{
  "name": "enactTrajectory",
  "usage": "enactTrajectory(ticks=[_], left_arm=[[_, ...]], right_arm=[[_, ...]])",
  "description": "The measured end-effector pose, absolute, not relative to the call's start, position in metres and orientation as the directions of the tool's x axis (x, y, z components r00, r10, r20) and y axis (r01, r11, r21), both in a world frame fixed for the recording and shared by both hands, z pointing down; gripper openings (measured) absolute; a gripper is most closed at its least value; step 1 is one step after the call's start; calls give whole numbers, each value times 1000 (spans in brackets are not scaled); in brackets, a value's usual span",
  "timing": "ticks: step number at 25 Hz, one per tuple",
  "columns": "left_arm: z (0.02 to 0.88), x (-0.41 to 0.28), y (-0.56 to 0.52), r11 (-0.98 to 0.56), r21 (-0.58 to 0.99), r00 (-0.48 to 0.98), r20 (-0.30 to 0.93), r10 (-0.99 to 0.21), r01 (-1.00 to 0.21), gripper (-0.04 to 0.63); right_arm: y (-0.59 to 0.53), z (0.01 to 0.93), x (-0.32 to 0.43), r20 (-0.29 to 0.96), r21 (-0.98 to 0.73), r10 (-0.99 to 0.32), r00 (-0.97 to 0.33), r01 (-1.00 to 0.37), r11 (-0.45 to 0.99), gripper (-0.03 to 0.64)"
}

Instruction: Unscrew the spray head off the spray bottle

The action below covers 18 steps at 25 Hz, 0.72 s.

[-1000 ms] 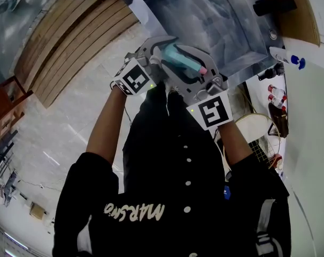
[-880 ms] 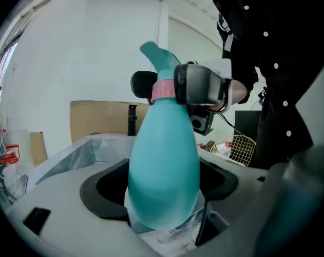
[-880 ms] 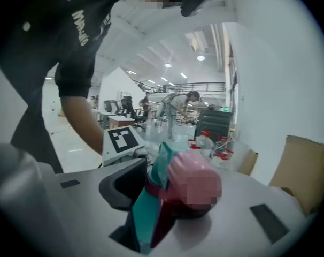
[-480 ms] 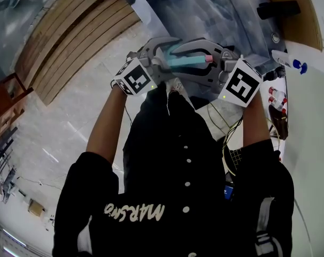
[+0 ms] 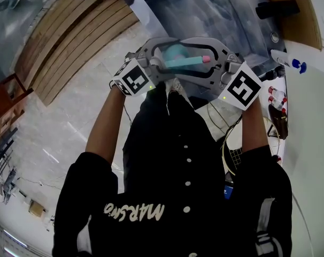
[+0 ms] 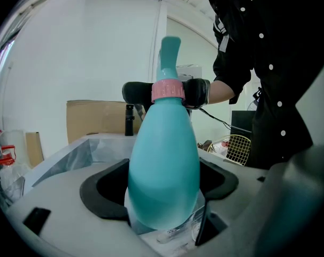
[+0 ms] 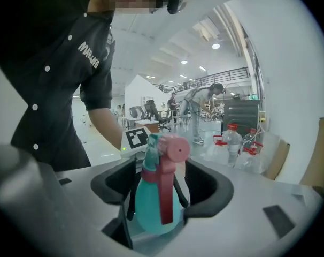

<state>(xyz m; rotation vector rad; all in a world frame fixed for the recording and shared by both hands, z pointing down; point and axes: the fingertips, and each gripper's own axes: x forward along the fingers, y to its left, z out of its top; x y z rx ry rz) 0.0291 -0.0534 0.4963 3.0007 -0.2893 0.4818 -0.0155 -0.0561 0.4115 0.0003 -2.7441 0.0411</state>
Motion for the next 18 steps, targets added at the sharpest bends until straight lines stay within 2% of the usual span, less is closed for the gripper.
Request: enactTrajectory(ticks=[2, 5, 8, 10, 12, 18], left_arm=[[496, 29, -53, -978, 57, 932, 320, -173, -201, 396], [497, 29, -53, -978, 57, 931, 320, -174, -203, 396], [497, 29, -52, -977, 59, 929, 326, -174, -204, 396], [497, 29, -53, -977, 57, 928, 327, -176, -205, 396], [496, 29, -53, -977, 54, 928, 328, -179, -208, 396], [496, 31, -53, -975, 42, 922, 336, -192, -218, 396]], right_arm=[[-59, 412, -4, 393, -31, -58, -917, -76, 997, 325], [-72, 381, 13, 219, -107, -330, -918, -359, 927, 337], [-69, 358, 42, 149, -140, -636, -757, -653, 745, 337], [-57, 350, 51, 149, -127, -773, -617, -787, 604, 337], [-42, 351, 42, 180, -117, -817, -548, -837, 535, 337], [-34, 387, -5, 368, -129, -726, -580, -806, 578, 340]])
